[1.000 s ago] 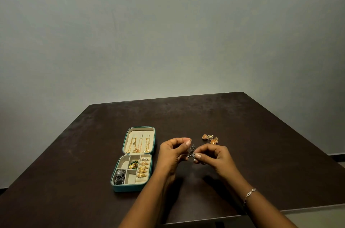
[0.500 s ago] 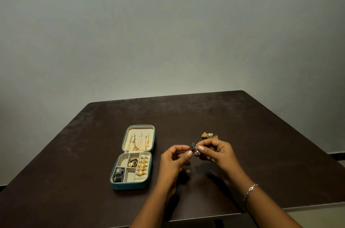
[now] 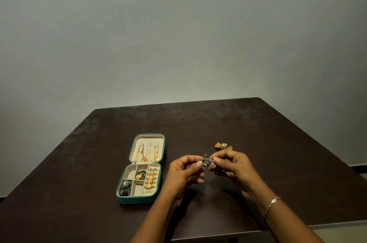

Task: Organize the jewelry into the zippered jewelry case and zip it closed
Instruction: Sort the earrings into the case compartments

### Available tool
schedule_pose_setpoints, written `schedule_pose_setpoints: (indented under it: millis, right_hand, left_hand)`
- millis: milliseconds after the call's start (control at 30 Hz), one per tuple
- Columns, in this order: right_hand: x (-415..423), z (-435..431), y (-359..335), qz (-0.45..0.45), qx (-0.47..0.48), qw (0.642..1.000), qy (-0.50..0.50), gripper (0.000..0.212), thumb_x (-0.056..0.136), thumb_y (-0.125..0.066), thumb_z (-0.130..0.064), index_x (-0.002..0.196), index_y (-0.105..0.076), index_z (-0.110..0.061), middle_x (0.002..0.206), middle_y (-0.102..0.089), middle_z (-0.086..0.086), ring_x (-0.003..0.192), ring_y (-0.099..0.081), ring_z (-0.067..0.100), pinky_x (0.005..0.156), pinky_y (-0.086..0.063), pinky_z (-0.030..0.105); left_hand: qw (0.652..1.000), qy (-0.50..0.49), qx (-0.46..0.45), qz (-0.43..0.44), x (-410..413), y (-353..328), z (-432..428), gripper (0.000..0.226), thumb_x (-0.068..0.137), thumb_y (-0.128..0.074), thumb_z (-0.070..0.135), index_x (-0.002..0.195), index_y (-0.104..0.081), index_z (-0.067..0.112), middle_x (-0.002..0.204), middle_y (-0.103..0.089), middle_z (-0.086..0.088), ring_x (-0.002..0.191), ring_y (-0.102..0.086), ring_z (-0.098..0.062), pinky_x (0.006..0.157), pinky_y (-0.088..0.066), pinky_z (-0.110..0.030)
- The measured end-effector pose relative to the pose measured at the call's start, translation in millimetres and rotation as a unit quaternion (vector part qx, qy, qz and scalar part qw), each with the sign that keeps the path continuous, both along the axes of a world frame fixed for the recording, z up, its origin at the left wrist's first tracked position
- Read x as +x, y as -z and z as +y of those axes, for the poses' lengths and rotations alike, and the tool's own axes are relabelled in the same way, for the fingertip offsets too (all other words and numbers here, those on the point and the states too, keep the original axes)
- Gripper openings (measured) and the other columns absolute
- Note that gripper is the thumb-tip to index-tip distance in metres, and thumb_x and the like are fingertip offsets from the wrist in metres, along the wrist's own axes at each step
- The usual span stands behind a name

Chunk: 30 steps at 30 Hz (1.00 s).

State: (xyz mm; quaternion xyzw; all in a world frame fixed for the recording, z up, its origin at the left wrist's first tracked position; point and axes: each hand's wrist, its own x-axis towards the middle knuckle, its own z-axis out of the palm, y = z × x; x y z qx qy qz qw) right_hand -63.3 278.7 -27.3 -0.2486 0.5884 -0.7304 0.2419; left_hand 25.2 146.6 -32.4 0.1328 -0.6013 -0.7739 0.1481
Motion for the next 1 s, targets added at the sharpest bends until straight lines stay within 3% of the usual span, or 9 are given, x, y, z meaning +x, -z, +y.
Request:
schedule_pose_setpoints:
  millis: [167,500,700,833,1000]
  right_hand:
    - [-2.5,0.1,0.1,0.037,0.017,0.999,-0.014,0.008,0.081,-0.059,0.004,0.081,-0.065,0.000,0.061,-0.066,0.005,0.061,-0.064,0.013,0.058,-0.049,0.020]
    - [-4.6,-0.1,-2.5,0.089,0.035,0.995,-0.011,0.015,0.081,-0.059,0.007,0.076,-0.066,-0.005,0.059,-0.067,0.003,0.059,-0.064,0.009,0.057,-0.049,0.019]
    - [-4.5,-0.8,-2.2,0.097,0.054,0.994,-0.015,0.014,0.082,-0.059,0.005,0.080,-0.066,-0.007,0.063,-0.069,0.002,0.063,-0.066,0.009,0.058,-0.049,0.018]
    - [-3.7,-0.1,-2.2,0.097,0.064,0.993,-0.014,0.014,0.082,-0.060,0.004,0.081,-0.066,-0.009,0.064,-0.070,0.002,0.065,-0.067,0.010,0.061,-0.048,0.022]
    - [-2.8,0.1,-5.3,0.096,0.078,0.992,-0.024,0.013,0.083,-0.059,0.002,0.080,-0.065,-0.009,0.063,-0.070,0.000,0.063,-0.066,0.008,0.059,-0.047,0.019]
  left_hand:
    - [1.000,0.006,-0.010,0.006,-2.6,-4.4,-4.7,0.014,0.090,-0.051,0.004,0.091,-0.064,0.000,0.067,-0.062,-0.007,0.056,-0.059,-0.011,0.049,-0.049,-0.020]
    - [0.997,-0.010,-0.067,0.024,-4.7,-12.5,-11.9,0.015,0.082,-0.057,-0.009,0.082,-0.064,0.004,0.066,-0.063,-0.003,0.058,-0.060,-0.008,0.052,-0.051,-0.021]
    - [0.987,-0.031,-0.153,0.036,-7.2,-24.5,-14.9,0.027,0.078,-0.054,-0.020,0.082,-0.062,0.006,0.069,-0.055,-0.005,0.060,-0.058,-0.007,0.054,-0.052,-0.019]
    - [0.977,-0.033,-0.206,0.042,-8.9,-32.3,-17.2,0.029,0.079,-0.055,-0.019,0.076,-0.062,0.009,0.066,-0.059,-0.004,0.059,-0.059,-0.011,0.055,-0.051,-0.017]
    - [0.960,-0.025,-0.276,0.047,-8.9,-40.3,-19.6,0.031,0.079,-0.055,-0.017,0.077,-0.067,0.011,0.073,-0.065,-0.001,0.064,-0.061,0.002,0.059,-0.051,-0.016]
